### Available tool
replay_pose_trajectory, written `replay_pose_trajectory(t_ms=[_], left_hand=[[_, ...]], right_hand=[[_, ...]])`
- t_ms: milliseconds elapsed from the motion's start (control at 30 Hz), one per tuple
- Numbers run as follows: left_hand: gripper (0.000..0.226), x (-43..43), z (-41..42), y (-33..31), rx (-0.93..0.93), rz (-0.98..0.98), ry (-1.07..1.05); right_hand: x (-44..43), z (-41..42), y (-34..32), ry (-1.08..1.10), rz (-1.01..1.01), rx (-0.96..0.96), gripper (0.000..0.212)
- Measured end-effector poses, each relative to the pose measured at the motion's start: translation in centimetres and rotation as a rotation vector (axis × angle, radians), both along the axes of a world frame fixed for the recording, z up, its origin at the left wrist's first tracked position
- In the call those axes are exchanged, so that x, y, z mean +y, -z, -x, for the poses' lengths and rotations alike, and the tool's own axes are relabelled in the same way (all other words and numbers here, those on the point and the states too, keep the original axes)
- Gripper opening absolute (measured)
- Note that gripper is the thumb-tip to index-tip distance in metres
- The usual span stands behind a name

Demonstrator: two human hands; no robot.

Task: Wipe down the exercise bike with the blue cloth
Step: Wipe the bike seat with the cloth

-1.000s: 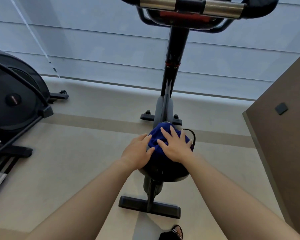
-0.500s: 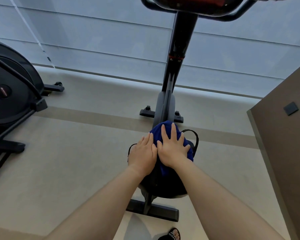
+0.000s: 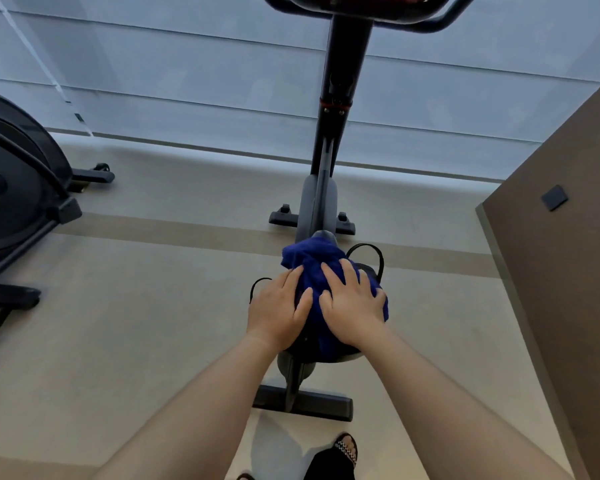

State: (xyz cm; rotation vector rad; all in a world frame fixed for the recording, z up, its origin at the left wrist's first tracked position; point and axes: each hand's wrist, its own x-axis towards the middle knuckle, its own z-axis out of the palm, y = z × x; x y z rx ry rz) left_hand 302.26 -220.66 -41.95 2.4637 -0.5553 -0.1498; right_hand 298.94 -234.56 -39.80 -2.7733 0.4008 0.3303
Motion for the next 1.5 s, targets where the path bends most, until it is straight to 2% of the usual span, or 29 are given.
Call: replay_pose_trajectory(t_ms=[267, 533, 733, 800, 933, 1067, 1133, 1200, 1267, 1333, 1500], left_hand=[[0.056, -0.1, -1.2, 0.9, -0.008, 0.064, -0.030], [0.054, -0.1, -1.1, 1.0, 0.018, 0.032, -0.005], [0.081, 0.1, -0.7, -1.4, 0.080, -0.217, 0.071], [0.086, 0.1, -0.5, -2.2, 0.066, -0.229, 0.119], [0.077, -1.3, 0.1, -3.6, 0.035, -0.289, 0.139], [0.076, -3.2, 0.4, -3.8, 0.080, -0.284, 0.094], [0.079, -4.3, 0.6, -3.5, 0.155, -0.307, 0.111], [0.094, -5.7, 0.7, -3.2, 0.229, -0.386, 0.085], [0.108, -7.1, 0.7, -3.1, 0.262, -0.449, 0.012], [0.109, -8.1, 0.8, -2.6, 0.247, -0.490, -0.056], [0.075, -9.0, 0.7, -2.0, 0.228, -0.469, -0.145]], right_hand=[[-0.1, -3.7, 0.5, 0.019, -0.057, 0.082, 0.058], [-0.1, -4.8, -0.3, 0.029, -0.079, 0.053, 0.055], [-1.0, 0.5, -1.7, -0.035, -0.044, 0.034, 0.048], [-2.0, 1.1, -2.7, -0.091, -0.110, 0.009, 0.043], [-3.1, 1.9, -3.7, -0.182, -0.220, -0.159, 0.035], [-3.5, 1.6, -4.7, 0.124, -0.514, -0.364, 0.036], [-5.0, 1.2, -5.0, 0.237, -0.641, -0.316, 0.039], [-7.0, 1.0, -5.0, 0.266, -0.731, -0.204, 0.043], [-8.7, 1.0, -4.8, 0.154, -0.700, -0.098, 0.040], [-9.9, 0.8, -4.4, 0.004, -0.619, -0.014, 0.035], [-11.8, -0.2, -3.0, -0.333, -0.491, 0.063, 0.058]])
